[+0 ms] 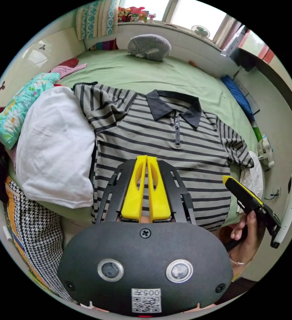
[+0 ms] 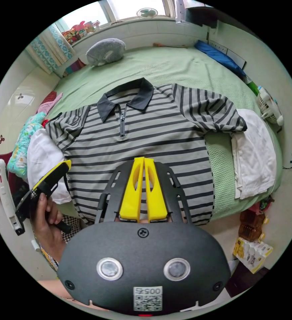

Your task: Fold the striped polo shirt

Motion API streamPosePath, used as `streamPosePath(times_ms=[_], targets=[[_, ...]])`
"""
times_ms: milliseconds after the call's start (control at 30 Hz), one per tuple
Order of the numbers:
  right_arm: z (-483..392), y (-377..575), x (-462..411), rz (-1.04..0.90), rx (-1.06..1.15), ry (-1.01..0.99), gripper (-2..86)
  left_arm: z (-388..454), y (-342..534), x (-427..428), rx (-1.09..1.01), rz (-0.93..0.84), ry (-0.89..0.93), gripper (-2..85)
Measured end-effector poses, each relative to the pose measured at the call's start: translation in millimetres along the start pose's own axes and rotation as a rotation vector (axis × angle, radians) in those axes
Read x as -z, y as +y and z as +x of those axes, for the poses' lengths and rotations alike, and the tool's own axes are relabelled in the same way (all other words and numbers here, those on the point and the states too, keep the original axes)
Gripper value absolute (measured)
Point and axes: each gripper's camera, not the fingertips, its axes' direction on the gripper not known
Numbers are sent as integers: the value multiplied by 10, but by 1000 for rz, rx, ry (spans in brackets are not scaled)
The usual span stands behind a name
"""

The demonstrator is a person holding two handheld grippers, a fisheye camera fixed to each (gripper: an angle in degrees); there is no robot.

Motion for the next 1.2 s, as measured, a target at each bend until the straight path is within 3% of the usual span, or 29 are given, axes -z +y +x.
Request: streamPosePath(times_ms=[200,467,767,1200], targets=[[-240,-58,55,-26,45,75,-12,95,-107,-213,-90,-97,-4,-2],[-702,-94,-38,-75,136,369,-13,193,-160,-421,-161,-177,3,-4],[-768,-122,98,-87,97,205,-12,88,-224,-523,-146,-200,43,-5],[-949,-47,194,-77,142,237,-13,66,-289,-648,-170,-222,80,-6]])
